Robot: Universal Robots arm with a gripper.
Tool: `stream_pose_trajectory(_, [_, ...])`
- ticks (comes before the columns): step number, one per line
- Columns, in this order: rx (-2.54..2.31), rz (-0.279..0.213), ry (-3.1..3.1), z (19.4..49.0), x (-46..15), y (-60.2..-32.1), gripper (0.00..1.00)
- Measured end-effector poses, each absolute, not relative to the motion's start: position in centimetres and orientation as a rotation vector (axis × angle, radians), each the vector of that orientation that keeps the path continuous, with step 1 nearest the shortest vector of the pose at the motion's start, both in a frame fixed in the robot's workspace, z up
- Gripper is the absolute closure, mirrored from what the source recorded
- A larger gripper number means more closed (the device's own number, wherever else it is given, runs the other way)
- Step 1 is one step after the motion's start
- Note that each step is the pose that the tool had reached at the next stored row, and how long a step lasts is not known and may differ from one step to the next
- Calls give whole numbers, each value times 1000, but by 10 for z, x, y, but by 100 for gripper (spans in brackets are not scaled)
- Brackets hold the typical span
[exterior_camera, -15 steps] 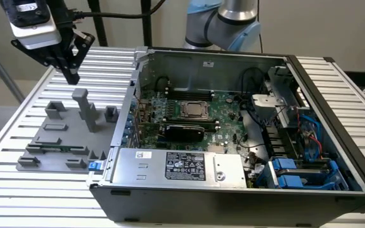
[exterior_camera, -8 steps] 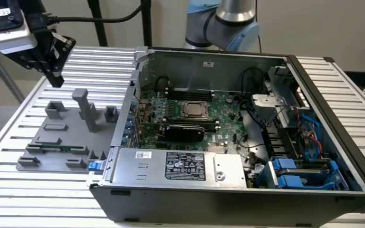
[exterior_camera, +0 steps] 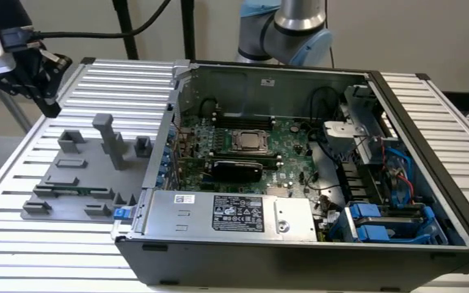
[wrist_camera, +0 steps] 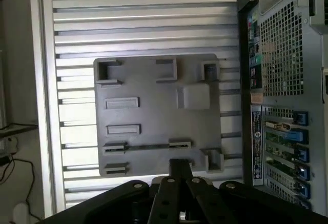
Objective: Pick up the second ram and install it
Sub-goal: 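Reach for the second ram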
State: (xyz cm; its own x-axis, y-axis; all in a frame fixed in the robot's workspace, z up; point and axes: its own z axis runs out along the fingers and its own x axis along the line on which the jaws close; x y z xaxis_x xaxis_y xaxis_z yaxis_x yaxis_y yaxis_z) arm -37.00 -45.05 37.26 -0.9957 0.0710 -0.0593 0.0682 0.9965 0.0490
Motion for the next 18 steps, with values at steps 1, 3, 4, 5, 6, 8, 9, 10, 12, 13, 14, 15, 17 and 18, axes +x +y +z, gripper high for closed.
stream_pose_trajectory(1, [107, 72, 3078, 371, -374, -450, 100])
stream_pose_trajectory(3, [107, 71, 3080, 369, -378, -450, 100])
stream_pose_trajectory(4, [107, 71, 3082, 368, -380, -450, 100])
stream_pose_trajectory(5, [107, 70, 3084, 367, -380, -451, 100])
stream_pose_trajectory(6, [107, 69, 3088, 367, -381, -451, 100])
stream_pose_trajectory(8, [108, 66, 3096, 366, -381, -450, 100])
stream_pose_trajectory(9, [108, 66, 3100, 365, -381, -450, 100])
stream_pose_trajectory(10, [108, 65, 3101, 365, -381, -450, 100])
stream_pose_trajectory(12, [109, 65, 3102, 365, -381, -450, 100])
stream_pose_trajectory(13, [108, 65, 3102, 365, -381, -450, 100])
stream_pose_trajectory(14, [108, 65, 3102, 365, -381, -450, 100])
stream_pose_trajectory(15, [108, 65, 3102, 365, -381, -450, 100])
stream_pose_trajectory(17, [108, 65, 3102, 365, -381, -450, 100])
stream_pose_trajectory(18, [108, 65, 3102, 365, -381, -450, 100])
